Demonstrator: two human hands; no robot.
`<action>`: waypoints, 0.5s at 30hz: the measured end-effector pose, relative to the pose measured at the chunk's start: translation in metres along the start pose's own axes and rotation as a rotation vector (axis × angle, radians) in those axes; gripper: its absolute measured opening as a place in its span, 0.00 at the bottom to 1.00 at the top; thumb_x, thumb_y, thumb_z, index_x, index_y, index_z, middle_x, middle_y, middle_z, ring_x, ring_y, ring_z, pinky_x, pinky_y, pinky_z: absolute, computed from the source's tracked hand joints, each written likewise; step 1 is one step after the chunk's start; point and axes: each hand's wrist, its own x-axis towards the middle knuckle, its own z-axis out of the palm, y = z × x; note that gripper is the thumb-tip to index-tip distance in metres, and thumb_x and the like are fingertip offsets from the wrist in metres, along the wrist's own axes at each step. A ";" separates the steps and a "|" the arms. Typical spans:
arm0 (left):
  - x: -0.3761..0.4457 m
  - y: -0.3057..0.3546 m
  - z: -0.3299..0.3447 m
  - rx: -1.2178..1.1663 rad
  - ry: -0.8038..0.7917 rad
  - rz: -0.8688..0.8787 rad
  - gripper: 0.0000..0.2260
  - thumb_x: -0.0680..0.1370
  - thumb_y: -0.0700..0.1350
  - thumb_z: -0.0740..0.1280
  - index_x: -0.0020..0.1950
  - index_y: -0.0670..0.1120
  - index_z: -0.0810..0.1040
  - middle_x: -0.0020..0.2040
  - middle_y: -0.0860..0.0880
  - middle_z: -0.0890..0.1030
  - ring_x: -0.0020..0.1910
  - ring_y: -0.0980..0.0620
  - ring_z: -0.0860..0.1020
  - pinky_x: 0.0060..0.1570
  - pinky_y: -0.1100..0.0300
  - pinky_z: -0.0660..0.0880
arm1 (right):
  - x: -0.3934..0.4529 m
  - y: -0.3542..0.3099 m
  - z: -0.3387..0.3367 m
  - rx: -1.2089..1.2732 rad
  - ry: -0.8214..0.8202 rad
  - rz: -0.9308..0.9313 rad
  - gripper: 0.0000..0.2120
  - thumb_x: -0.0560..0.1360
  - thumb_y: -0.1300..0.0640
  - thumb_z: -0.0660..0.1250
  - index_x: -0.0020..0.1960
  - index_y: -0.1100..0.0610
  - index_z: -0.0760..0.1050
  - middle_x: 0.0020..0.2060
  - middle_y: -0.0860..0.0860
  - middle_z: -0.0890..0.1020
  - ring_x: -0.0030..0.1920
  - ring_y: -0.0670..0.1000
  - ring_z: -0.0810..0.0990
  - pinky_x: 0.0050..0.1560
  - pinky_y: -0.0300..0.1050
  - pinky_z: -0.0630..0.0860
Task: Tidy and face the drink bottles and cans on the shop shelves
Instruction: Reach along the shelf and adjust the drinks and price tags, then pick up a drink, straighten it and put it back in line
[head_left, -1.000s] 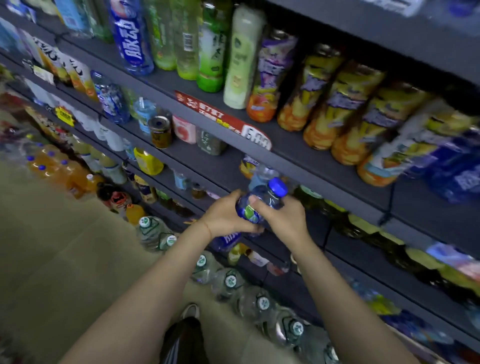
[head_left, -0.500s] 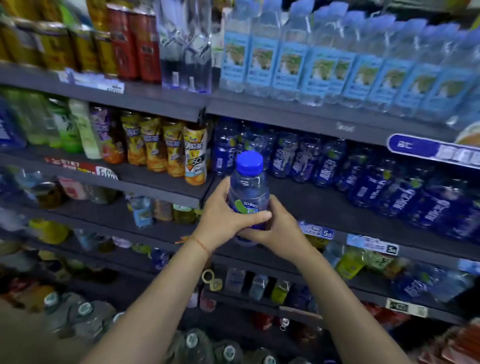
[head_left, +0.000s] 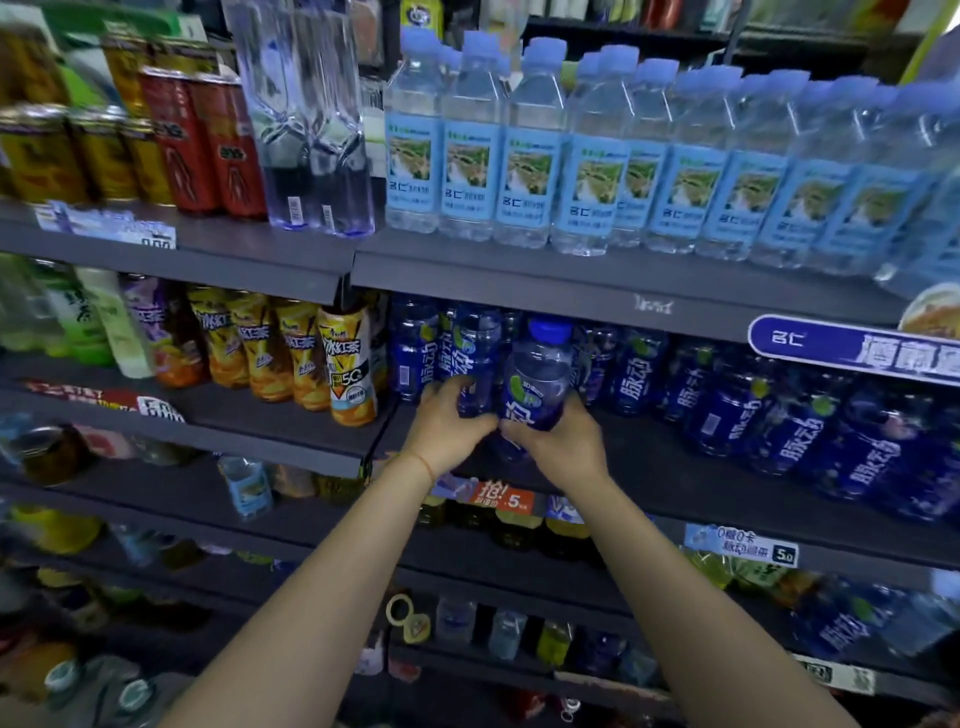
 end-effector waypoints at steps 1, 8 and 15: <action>0.010 0.000 0.001 0.012 -0.010 -0.009 0.29 0.76 0.48 0.70 0.76 0.51 0.65 0.76 0.45 0.59 0.74 0.45 0.63 0.66 0.57 0.64 | 0.011 0.002 0.007 -0.017 -0.004 0.019 0.29 0.66 0.48 0.79 0.62 0.54 0.73 0.55 0.50 0.81 0.55 0.52 0.80 0.51 0.44 0.76; 0.052 -0.024 0.003 0.076 -0.106 0.025 0.29 0.77 0.48 0.68 0.77 0.53 0.63 0.80 0.51 0.50 0.77 0.48 0.57 0.71 0.57 0.60 | 0.070 0.017 0.030 -0.087 0.007 0.142 0.31 0.71 0.47 0.76 0.68 0.59 0.69 0.62 0.55 0.79 0.62 0.57 0.78 0.57 0.46 0.74; 0.056 -0.033 0.006 0.031 -0.055 0.073 0.24 0.77 0.45 0.69 0.72 0.52 0.69 0.77 0.51 0.54 0.74 0.50 0.62 0.62 0.67 0.59 | 0.079 0.021 0.039 -0.206 0.034 0.112 0.26 0.78 0.62 0.66 0.73 0.61 0.64 0.68 0.59 0.70 0.66 0.58 0.71 0.56 0.38 0.66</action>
